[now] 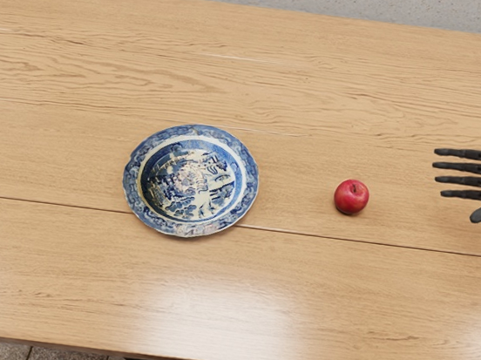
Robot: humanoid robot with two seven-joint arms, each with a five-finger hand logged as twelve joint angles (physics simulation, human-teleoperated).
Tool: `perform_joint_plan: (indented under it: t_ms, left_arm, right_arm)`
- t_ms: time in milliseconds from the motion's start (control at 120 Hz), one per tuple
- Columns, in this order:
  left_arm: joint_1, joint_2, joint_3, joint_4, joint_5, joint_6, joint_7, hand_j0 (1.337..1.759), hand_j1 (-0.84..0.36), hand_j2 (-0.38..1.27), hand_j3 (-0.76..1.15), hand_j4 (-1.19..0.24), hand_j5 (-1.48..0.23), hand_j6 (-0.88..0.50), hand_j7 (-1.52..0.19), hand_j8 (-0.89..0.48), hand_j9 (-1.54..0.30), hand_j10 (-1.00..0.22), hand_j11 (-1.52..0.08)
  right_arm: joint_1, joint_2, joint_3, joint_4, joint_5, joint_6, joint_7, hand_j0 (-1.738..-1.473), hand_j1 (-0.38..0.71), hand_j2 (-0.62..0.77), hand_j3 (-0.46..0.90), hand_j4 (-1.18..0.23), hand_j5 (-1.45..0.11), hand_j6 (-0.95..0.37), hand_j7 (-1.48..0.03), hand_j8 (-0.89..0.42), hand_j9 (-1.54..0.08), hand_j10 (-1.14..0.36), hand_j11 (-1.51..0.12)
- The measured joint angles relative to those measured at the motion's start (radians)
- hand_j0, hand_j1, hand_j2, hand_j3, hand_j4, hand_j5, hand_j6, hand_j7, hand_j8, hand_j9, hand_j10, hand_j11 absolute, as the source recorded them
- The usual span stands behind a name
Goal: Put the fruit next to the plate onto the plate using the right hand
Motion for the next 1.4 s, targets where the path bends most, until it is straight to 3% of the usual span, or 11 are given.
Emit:
perform_joint_plan:
  t_ms: [158,333,433,525,717,867,1042,1175,1400]
  left_arm:
    - [0.000,0.000,0.000,0.000,0.000,0.000,0.000,1.658,0.34,0.00,0.00,-0.01,-0.01,-0.01,-0.01,-0.01,-0.01,-0.01,-0.01]
    - [0.000,0.000,0.000,0.000,0.000,0.000,0.000,1.658,0.34,0.00,0.00,-0.01,-0.01,-0.01,-0.01,-0.01,-0.01,-0.01,-0.01]
    - [0.000,0.000,0.000,0.000,0.000,0.000,0.000,1.658,0.34,0.00,0.00,-0.01,-0.01,-0.01,-0.01,-0.01,-0.01,-0.01,-0.01]
    - [0.000,0.000,0.000,0.000,0.000,0.000,0.000,1.658,0.34,0.00,0.00,-0.01,-0.01,-0.01,-0.01,-0.01,-0.01,-0.01,-0.01]
    - [0.000,0.000,0.000,0.000,0.000,0.000,0.000,1.658,0.34,0.00,0.00,-0.01,-0.01,-0.01,-0.01,-0.01,-0.01,-0.01,-0.01]
    - [0.000,0.000,0.000,0.000,0.000,0.000,0.000,1.658,0.34,0.00,0.00,-0.01,-0.01,-0.01,-0.01,-0.01,-0.01,-0.01,-0.01]
    - [0.000,0.000,0.000,0.000,0.000,0.000,0.000,1.658,0.34,0.00,0.00,-0.01,-0.01,-0.01,-0.01,-0.01,-0.01,-0.01,-0.01]
    - [0.000,0.000,0.000,0.000,0.000,0.000,0.000,1.658,0.34,0.00,0.00,-0.01,-0.01,-0.01,-0.01,-0.01,-0.01,-0.01,-0.01]
    - [0.000,0.000,0.000,0.000,0.000,0.000,0.000,1.658,0.34,0.00,0.00,-0.01,-0.01,-0.01,-0.01,-0.01,-0.01,-0.01,-0.01]
  right_arm:
    - [0.039,0.032,0.003,0.005,-0.056,0.000,-0.047,-1.658,-0.35,0.00,0.00,0.00,0.00,0.00,0.00,0.00,0.00,0.00,0.00]
    - [0.101,0.168,0.169,0.064,-0.563,-0.031,-0.053,-1.658,-0.33,0.00,0.00,-0.01,-0.02,-0.01,-0.02,-0.01,-0.02,-0.01,-0.02]
    - [0.078,0.222,0.170,0.219,-0.761,-0.304,-0.057,-1.658,-0.34,0.00,0.00,-0.01,-0.01,-0.01,-0.01,-0.01,-0.01,-0.01,-0.01]
    - [0.048,0.277,0.151,0.293,-0.844,-0.494,-0.060,-1.658,-0.32,0.00,0.00,-0.02,-0.03,-0.03,-0.03,-0.03,-0.03,-0.02,-0.03]
    - [-0.002,0.352,0.110,0.332,-1.064,-0.632,-0.061,-1.658,-0.31,-0.01,0.00,-0.04,-0.05,-0.04,-0.05,-0.04,-0.05,-0.04,-0.05]
    - [-0.032,0.384,0.080,0.331,-1.126,-0.655,-0.060,-1.658,-0.32,0.00,0.00,-0.03,-0.03,-0.03,-0.03,-0.03,-0.03,-0.02,-0.03]
    - [-0.119,0.391,0.090,0.381,-1.142,-0.710,0.057,-1.658,-0.32,0.00,0.00,-0.03,-0.03,-0.03,-0.03,-0.03,-0.03,-0.03,-0.03]
    - [-0.179,0.393,0.110,0.373,-1.120,-0.800,0.145,-1.658,-0.31,-0.01,0.00,-0.04,-0.05,-0.04,-0.05,-0.04,-0.05,-0.04,-0.05]
    - [-0.221,0.387,0.098,0.351,-1.125,-0.851,0.187,-1.658,-0.17,-0.03,0.00,-0.16,-0.20,-0.16,-0.20,-0.16,-0.20,-0.16,-0.20]
